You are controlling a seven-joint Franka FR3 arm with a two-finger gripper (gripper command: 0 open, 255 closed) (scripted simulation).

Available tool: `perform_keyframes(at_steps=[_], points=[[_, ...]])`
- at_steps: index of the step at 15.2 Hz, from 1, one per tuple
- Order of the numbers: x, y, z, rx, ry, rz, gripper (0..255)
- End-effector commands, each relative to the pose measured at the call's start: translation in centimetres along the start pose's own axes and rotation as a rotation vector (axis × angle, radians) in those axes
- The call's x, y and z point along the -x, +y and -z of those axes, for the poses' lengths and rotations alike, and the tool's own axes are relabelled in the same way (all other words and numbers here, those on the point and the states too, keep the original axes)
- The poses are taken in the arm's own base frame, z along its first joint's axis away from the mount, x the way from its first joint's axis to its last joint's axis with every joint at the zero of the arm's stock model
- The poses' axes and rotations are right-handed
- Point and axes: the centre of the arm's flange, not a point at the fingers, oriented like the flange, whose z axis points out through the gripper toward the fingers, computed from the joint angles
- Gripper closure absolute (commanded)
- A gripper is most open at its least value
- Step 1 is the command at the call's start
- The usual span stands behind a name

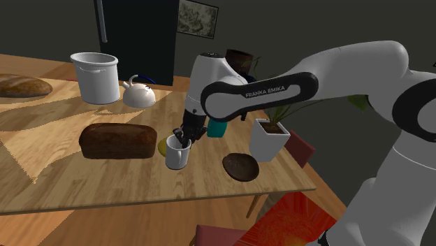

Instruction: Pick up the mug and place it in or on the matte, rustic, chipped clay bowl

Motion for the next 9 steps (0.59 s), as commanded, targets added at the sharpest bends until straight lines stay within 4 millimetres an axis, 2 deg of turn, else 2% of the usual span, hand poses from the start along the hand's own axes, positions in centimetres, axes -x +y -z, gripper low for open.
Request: perform_keyframes(at_steps=[1,7,9], points=[[0.0,-0.1,1.1,0.0,0.0,0.0,255],[-0.3,-0.3,4.2,0.0,0.0,0.0,255],[0.8,2.1,4.7,0.0,0.0,0.0,255]])
